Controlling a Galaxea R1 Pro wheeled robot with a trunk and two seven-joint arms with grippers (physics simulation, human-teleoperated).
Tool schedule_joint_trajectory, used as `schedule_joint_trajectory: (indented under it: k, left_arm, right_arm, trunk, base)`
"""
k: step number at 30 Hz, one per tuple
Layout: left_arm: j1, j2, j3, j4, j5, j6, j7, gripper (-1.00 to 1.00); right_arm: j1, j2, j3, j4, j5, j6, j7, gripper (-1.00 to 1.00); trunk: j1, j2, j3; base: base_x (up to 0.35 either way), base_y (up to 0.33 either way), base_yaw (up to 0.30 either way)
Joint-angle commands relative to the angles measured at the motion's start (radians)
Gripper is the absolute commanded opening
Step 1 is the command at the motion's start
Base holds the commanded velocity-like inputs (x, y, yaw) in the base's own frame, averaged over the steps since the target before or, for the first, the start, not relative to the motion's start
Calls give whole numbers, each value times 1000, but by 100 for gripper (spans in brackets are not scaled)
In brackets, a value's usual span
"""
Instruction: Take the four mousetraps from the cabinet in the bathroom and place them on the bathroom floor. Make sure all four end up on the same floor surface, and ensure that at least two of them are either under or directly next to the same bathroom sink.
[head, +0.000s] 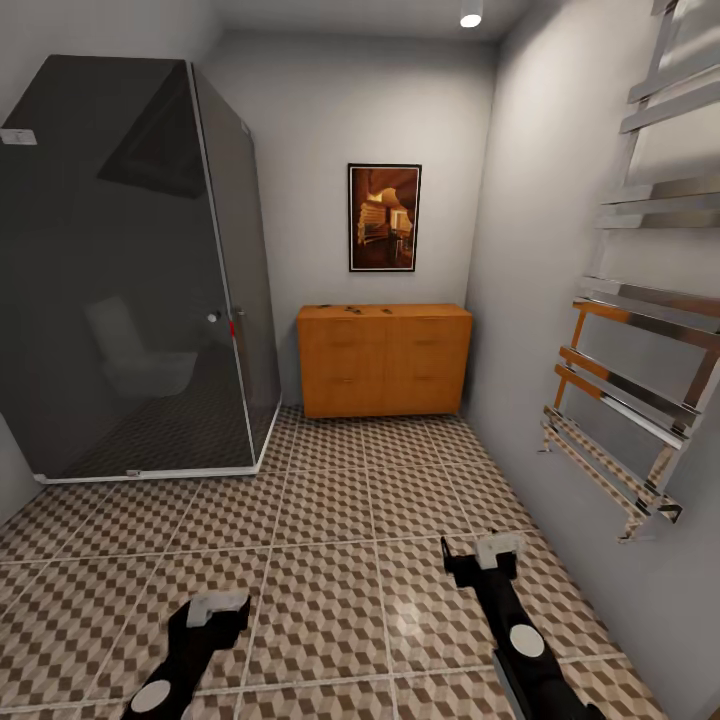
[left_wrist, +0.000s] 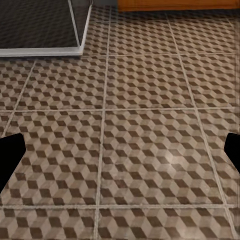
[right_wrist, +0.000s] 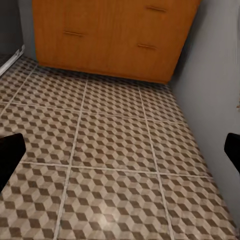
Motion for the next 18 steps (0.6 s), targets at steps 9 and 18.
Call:
schedule_joint_trajectory:
  k: [9, 18]
  left_arm:
    - [-1, -1, -86, -31, -3, 1, 8, 100]
    - [-1, -1, -91, -32, -3, 1, 8, 100]
  right_arm:
    - [-1, 2, 10, -27, 8, 2, -7, 100]
    - [-1, 2, 10, -27, 8, 2, -7, 100]
  trunk:
    - [0, -1, -1]
    - [0, -1, -1]
  base:
    - [125, 0, 0]
    - [316, 0, 0]
